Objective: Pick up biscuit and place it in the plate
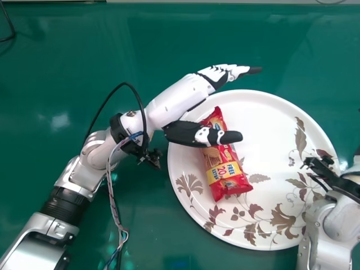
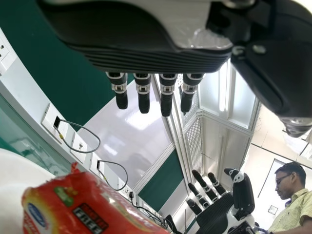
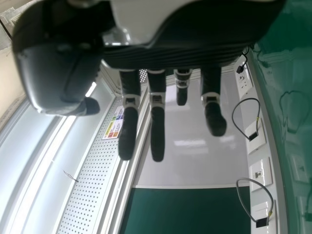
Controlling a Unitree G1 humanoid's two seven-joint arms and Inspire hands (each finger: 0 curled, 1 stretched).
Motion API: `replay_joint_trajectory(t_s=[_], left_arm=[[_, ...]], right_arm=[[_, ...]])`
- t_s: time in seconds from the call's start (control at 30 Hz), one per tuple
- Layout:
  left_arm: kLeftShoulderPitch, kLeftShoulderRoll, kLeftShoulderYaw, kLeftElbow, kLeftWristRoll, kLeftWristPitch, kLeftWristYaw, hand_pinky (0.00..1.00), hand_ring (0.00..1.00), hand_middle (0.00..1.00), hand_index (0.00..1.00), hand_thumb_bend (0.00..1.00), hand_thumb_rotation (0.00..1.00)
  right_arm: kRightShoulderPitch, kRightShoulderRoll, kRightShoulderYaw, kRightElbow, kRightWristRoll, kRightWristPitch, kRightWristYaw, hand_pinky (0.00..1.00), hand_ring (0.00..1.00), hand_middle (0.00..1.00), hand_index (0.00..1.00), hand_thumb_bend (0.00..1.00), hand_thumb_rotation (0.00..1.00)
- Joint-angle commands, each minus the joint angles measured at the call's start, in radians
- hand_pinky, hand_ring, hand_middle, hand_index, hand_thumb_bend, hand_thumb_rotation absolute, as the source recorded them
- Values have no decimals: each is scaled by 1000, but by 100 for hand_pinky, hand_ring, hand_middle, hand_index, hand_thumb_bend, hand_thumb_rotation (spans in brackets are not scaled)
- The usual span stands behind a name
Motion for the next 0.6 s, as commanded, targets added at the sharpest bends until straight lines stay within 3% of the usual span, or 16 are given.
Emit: replay_joint_trajectory(t_s=[0.0, 0.2, 0.57], left_arm=[[-10, 24, 5, 15, -9, -23, -15, 100, 100, 100, 100, 100, 96], [-29, 62, 25, 29, 40, -56, 23, 100, 100, 100, 100, 100, 96], [-19, 92, 53, 11, 17, -41, 19, 100, 100, 100, 100, 100, 92]], right_arm=[[8, -3, -1, 3, -11, -8, -6, 15, 42, 49, 31, 52, 0], [8, 7, 1, -3, -1, 3, -12, 15, 43, 49, 30, 52, 0], [-5, -6, 4, 22, 11, -20, 4, 18, 43, 48, 30, 52, 0]])
